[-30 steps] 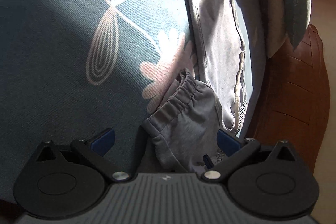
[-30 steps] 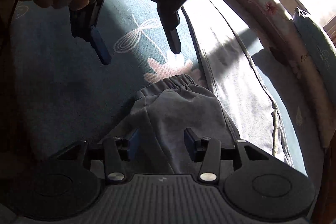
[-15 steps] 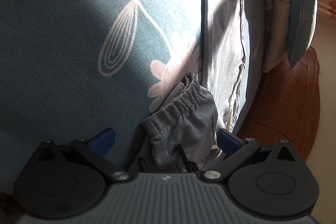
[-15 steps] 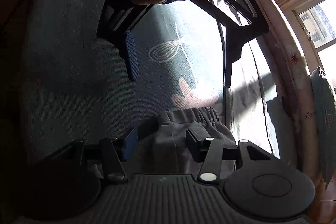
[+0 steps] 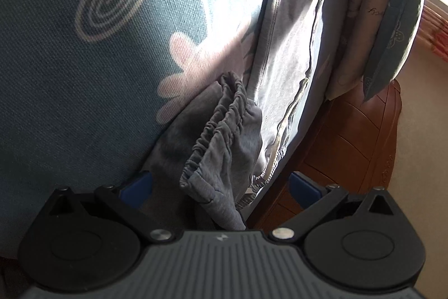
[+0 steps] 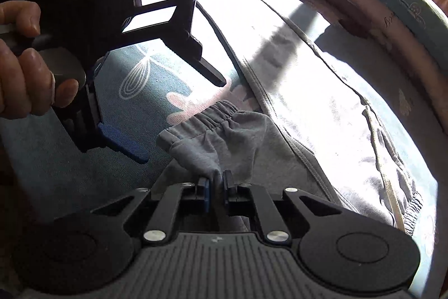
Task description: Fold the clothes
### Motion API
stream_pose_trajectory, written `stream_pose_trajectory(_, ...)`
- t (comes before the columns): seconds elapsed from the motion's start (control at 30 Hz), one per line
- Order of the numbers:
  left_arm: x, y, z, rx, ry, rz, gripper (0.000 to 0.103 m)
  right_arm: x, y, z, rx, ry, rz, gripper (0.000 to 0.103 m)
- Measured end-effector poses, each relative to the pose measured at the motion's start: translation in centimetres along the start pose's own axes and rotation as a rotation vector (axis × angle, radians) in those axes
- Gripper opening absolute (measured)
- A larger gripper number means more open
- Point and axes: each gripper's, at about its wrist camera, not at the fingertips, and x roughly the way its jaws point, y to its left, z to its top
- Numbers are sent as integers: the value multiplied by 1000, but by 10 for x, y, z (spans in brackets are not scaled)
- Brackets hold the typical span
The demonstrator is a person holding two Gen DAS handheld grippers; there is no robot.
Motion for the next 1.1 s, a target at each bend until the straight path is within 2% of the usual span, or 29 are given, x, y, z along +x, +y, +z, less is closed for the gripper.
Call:
stream_pose_trajectory(0.17, 25, -18, 0, 48, -8, -37, 102, 0, -28, -4, 141, 15, 9, 10)
stream_pose_trajectory(0.3, 33, -31, 4, 59, -50, -79, 102, -1, -41, -8, 165, 11, 2, 10)
stream_pose_trajectory(0.43, 32, -46, 6, 112, -65, -97, 102, -2, -45, -12, 160, 10, -8, 11)
stream_pose_trajectory(0.53, 26, -53, 5, 128, -54, -105, 102, -9, -38, -15, 124, -5, -24, 18)
stream_pose_trajectory(0.57, 23, -55, 5, 129, -51, -109, 102, -11, -34, -14, 97, -14, -31, 26)
stream_pose_trajectory(0.6, 20, -56, 4, 128, -49, -119, 102, -12, -30, -14, 68, -21, -34, 39)
stream_pose_trajectory(0.7, 12, -56, 5, 128, -44, -127, 102, -11, -11, -11, -71, -67, -71, 57)
stream_pose_trajectory(0.73, 11, -57, 5, 131, -39, -124, 102, -10, -2, -11, -139, -85, -98, 58)
stream_pose_trajectory(0.83, 10, -61, 3, 153, -18, -94, 102, 4, 31, -16, -410, -136, -243, 58)
stream_pose_trajectory(0.9, 7, -62, 2, 175, -7, -74, 102, 15, 49, -22, -585, -167, -297, 55)
stream_pose_trajectory(0.93, 6, -63, 2, 186, -3, -64, 102, 16, 54, -21, -619, -175, -293, 51)
stream_pose_trajectory(1.0, 4, -61, 3, 211, 6, -29, 101, 14, 53, -15, -576, -166, -254, 16)
stream_pose_trajectory(1.07, 5, -59, 2, 261, 7, 49, 97, 10, 51, -11, -548, -169, -248, 15)
stream_pose_trajectory(1.1, 5, -57, 2, 286, 7, 90, 90, 9, 50, -10, -538, -174, -256, 14)
